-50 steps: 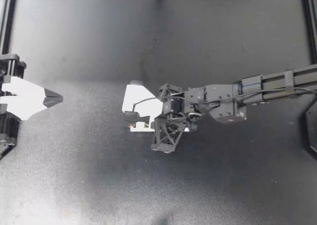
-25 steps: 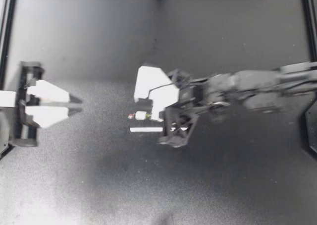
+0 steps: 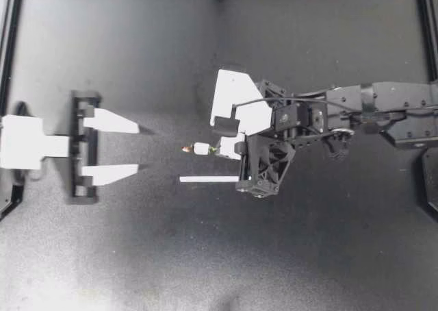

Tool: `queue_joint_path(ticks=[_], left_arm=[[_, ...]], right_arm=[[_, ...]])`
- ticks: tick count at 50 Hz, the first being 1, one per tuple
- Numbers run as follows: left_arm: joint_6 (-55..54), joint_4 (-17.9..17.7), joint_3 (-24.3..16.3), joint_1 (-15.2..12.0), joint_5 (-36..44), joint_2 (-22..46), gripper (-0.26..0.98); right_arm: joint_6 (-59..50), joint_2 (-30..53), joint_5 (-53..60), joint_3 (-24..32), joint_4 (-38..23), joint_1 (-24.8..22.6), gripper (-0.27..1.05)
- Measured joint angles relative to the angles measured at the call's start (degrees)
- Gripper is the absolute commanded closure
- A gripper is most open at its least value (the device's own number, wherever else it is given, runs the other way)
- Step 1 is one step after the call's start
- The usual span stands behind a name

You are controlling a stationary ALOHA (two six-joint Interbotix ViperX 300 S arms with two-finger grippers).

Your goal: Pick up the candy and unwrap it.

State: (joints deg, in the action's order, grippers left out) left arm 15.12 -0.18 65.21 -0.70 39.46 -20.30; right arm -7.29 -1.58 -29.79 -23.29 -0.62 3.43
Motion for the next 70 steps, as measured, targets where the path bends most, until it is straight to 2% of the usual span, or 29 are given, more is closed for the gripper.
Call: queue_joint_path(ticks=[10,40,58,70], left_arm=[[1.3,-0.7,-2.1,0.0,0.1,3.0,0.25],[1.4,-1.0,-3.6,0.0,0.1,3.8,0.26],[1.6,-1.0,-4.0,0.0,0.1,4.6,0.44],[1.6,-1.0,-4.8,0.0,0.1,4.7,0.48]], right_arm=[[0.0,-0.3,0.3,1.1,0.7,-0.6,0.97],[-0.1,-0.4,1.3,1.8,0.9,-1.2,0.97],[-0.1,-1.1,1.4,1.8,0.8,-1.3,0.97],[-0.1,-1.1,1.5,1.8,0.9,-1.3,0.97]])
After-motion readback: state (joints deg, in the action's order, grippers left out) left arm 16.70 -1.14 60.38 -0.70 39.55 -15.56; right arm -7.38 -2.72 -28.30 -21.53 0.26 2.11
